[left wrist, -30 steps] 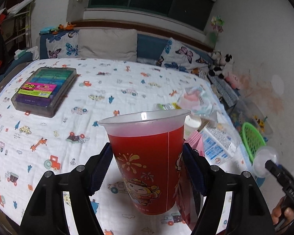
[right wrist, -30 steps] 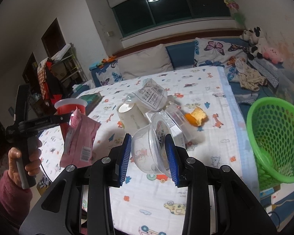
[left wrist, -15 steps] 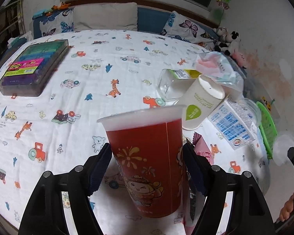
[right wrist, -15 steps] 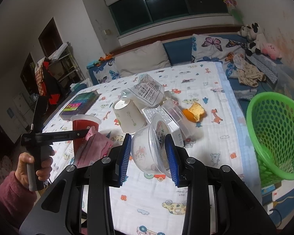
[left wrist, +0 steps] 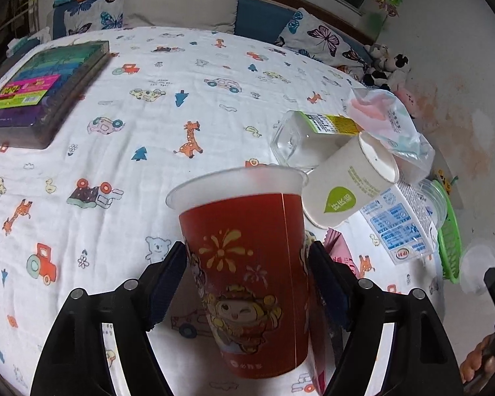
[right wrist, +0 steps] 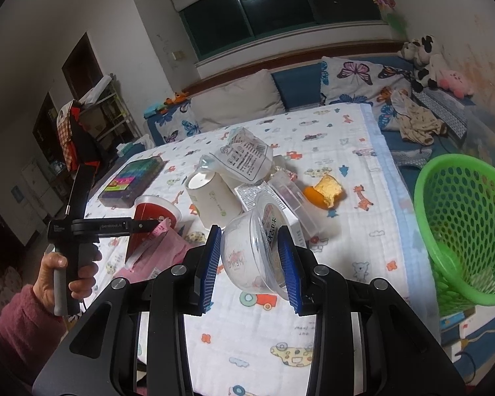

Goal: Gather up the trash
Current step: 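Lift both cups and carry them toward the green mesh basket, then open the right tool over the green basket to drop the clear cup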

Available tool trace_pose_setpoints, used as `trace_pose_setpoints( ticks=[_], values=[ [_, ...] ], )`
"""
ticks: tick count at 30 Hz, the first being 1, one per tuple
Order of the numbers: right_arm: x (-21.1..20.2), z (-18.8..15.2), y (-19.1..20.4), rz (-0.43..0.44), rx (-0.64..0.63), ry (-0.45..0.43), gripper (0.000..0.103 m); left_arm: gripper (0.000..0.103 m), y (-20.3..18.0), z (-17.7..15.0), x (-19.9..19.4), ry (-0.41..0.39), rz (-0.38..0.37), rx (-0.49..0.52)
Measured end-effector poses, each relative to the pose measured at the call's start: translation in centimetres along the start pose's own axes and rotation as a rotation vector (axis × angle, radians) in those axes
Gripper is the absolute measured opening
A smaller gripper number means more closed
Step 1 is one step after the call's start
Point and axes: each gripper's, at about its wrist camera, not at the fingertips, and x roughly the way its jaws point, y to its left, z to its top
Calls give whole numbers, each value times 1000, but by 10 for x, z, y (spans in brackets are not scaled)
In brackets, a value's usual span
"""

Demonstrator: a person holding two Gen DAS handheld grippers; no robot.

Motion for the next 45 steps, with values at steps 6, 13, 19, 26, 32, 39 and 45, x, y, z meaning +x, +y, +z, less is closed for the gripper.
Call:
trace_pose_setpoints(
  ticks=[6,13,19,26,32,39,45],
  values=[
    [-3,-1,-3,-11,3,-2,36,85,-4,2,-3,-15,-29,19],
    [-3,-1,-3,-12,7,2,36,85,2,3,-3,-11,-33,0],
    [-2,0,-4,-13,9,2,36,80,4,8,5,-3,-18,-4],
    [-5,4,-10,-30,15,-7,36,72,-2,10,5,-24,-17,19],
    [-12,7,-20,-47,32,-20,36,72,-2,10,-22,-71,8,33],
    [-21,13,-36,-99,26,-39,36,72,-28,26,-69,-173,-20,84],
    [-35,15,-70,-187,47,-41,36,72,-85,33,-78,-188,-102,162]
  ],
)
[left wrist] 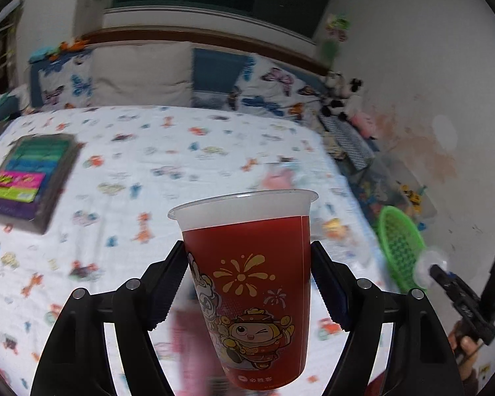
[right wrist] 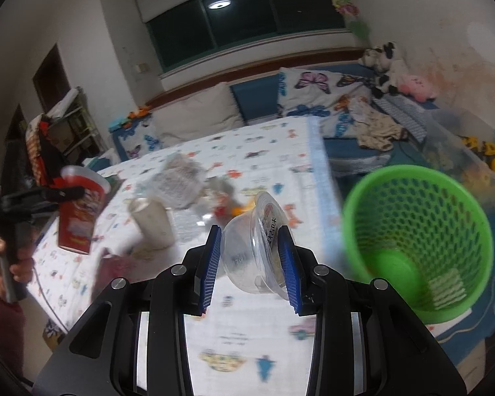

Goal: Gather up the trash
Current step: 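Open the right tool over the green basket to drop the clear cup, then lower the red paper cup over the basket and open the left tool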

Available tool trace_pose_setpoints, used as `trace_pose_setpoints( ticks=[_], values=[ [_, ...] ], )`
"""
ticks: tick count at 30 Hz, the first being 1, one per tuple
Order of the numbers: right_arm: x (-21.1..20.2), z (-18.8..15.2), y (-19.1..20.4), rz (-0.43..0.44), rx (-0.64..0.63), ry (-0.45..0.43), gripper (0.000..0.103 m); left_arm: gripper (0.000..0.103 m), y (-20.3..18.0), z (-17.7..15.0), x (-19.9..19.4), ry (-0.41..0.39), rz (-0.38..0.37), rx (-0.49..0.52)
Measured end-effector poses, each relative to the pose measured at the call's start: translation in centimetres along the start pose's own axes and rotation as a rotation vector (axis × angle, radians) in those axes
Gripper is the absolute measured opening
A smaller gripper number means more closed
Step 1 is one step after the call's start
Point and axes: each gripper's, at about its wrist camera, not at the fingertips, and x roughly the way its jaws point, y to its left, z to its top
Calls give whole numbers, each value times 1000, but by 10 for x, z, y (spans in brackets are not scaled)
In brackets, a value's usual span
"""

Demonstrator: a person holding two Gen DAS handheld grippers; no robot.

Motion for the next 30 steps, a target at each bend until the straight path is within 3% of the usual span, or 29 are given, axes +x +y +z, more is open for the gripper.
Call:
trace_pose_setpoints(
  ticks=[9,24,30],
  values=[
    [-10,-2,-62,-107,45,2,36,72,-95,7,44,72,-132,87],
    [15,-20,-135,-193,125,70,37,72,-231,21,122,135,-241,195],
    [17,-32,-150,-198,176,73,50,72,-260,16,149,165,-267,227]
  ],
)
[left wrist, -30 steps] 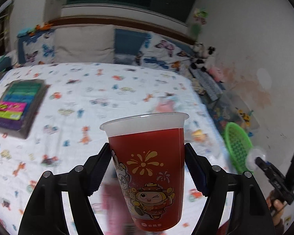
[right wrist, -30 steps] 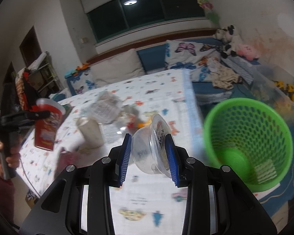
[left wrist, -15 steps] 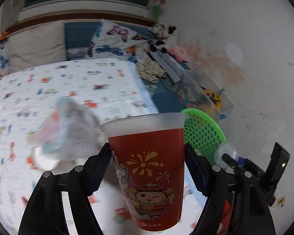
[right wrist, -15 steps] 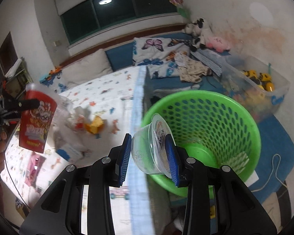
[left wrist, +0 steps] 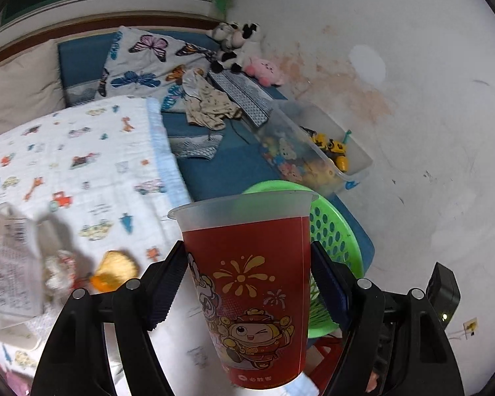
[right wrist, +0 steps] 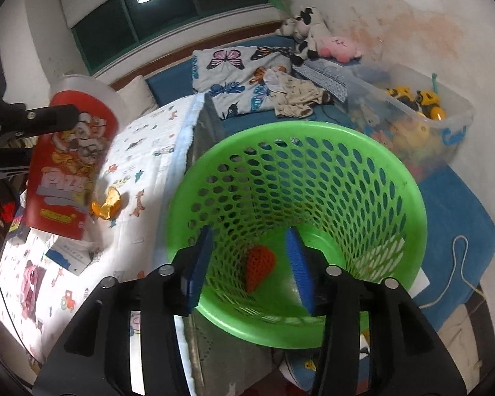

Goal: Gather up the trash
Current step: 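Lower the red paper cup over the basket and open the left tool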

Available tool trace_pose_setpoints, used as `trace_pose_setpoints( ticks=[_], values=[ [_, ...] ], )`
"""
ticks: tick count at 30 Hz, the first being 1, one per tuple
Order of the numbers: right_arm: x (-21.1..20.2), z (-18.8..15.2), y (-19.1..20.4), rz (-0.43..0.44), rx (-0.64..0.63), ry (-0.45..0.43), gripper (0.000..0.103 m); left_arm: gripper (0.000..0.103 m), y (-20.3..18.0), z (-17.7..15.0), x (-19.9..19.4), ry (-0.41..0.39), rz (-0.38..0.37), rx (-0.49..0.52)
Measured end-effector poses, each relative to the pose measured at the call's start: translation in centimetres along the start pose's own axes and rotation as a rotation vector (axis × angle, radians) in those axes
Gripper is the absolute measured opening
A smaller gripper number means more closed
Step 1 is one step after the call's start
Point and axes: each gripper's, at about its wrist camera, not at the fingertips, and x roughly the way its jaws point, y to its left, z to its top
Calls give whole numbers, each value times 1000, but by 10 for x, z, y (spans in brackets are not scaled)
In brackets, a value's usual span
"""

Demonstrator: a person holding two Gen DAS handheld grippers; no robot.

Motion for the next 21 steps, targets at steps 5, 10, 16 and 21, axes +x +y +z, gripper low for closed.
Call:
trace_pose_setpoints(
  ticks=[5,10,16,21],
  values=[
    [-9,-6,-2,-9,14,-14,58,72,-14,6,19,10,-24,15],
    [-18,-14,-3,-39,15,-36,68,72,-29,9,38,13,-38,44],
    [-26,-22,-11,-46,41,-41,70,72,-39,2,64,60,-27,69],
    [-31,-27,-14,-53,59,-44,70,73,-40,-2,78,86,-30,73]
  ],
)
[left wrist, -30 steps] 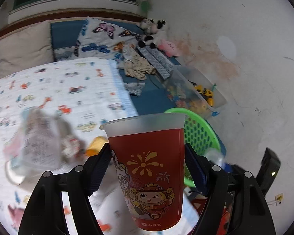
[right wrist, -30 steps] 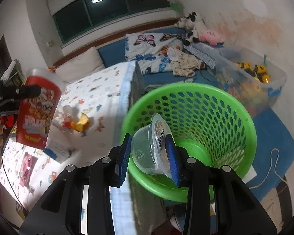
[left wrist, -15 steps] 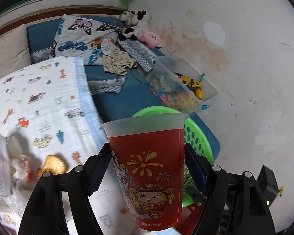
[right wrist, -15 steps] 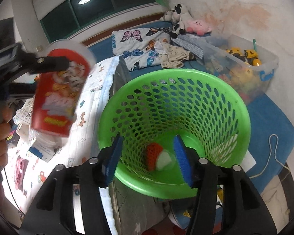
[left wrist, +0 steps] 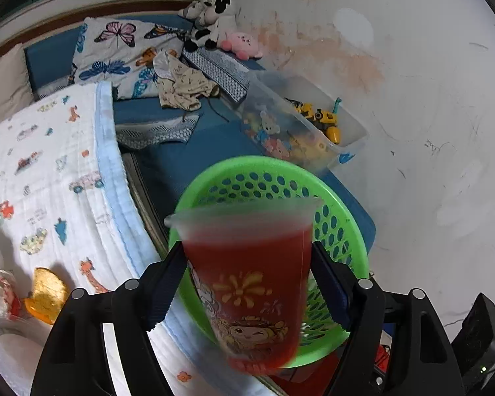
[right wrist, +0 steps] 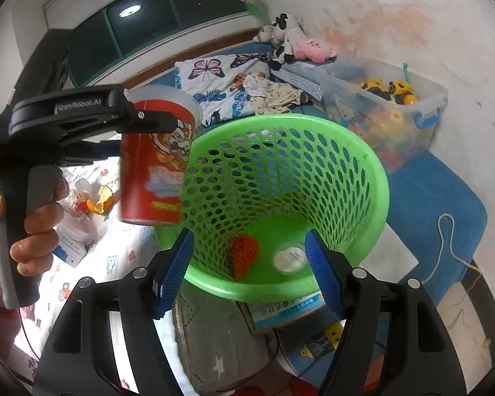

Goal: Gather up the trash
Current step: 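Lower the red paper cup over the basket and open the left tool, then grasp the pink Franzzi wrapper with the left tool while the right tool approaches the white plastic bag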

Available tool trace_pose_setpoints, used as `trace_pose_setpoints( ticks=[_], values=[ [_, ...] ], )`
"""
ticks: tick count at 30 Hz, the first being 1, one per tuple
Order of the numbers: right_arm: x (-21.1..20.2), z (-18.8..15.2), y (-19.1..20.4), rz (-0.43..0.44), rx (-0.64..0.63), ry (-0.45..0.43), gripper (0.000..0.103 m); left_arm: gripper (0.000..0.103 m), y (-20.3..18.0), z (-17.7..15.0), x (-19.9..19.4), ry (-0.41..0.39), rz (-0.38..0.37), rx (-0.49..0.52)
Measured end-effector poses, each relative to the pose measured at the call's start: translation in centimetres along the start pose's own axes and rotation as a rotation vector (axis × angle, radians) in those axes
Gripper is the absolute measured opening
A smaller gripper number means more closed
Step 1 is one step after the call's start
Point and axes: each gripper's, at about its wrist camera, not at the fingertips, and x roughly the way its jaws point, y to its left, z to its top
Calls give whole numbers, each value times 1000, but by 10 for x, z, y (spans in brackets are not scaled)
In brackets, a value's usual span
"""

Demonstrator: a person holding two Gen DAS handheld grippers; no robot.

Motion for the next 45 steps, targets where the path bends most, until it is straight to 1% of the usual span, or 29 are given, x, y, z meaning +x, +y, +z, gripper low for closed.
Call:
trace_pose_setpoints(
  ticks=[3,6,12,16,18,21,25,28,33,35,38,41,45],
  values=[
    [-1,-2,2,1,-9,4,70,74,-2,-2,1,17,-14,-3],
    [-4,-4,6,5,-14,-1,70,74,-5,-6,-4,18,-6,23],
    [-12,-6,16,12,-32,-9,73,74,0,-13,-33,-15,6,39],
    [-22,-7,27,31,-38,-33,77,74,5,-22,-58,-46,54,60],
    [-26,-7,36,44,-54,-41,79,78,9,-29,-71,-64,81,66],
    [-31,-7,50,65,-84,-51,80,78,19,-40,-95,-90,95,59],
    [-36,-5,70,107,-116,-63,83,78,33,-55,-126,-125,133,52],
    [-38,-2,86,129,-147,-68,85,80,45,-65,-147,-150,173,50],
    [-34,3,112,180,-187,-63,86,81,80,-82,-180,-185,236,-4],
    [-32,3,125,199,-213,-60,86,81,93,-89,-190,-190,250,-25],
    [-28,4,144,229,-247,-53,86,82,112,-102,-204,-201,292,-59],
    [-22,4,161,258,-274,-42,86,85,133,-117,-217,-205,327,-90],
    [-17,4,181,285,-310,-35,86,87,161,-140,-233,-196,370,-144]
  ],
)
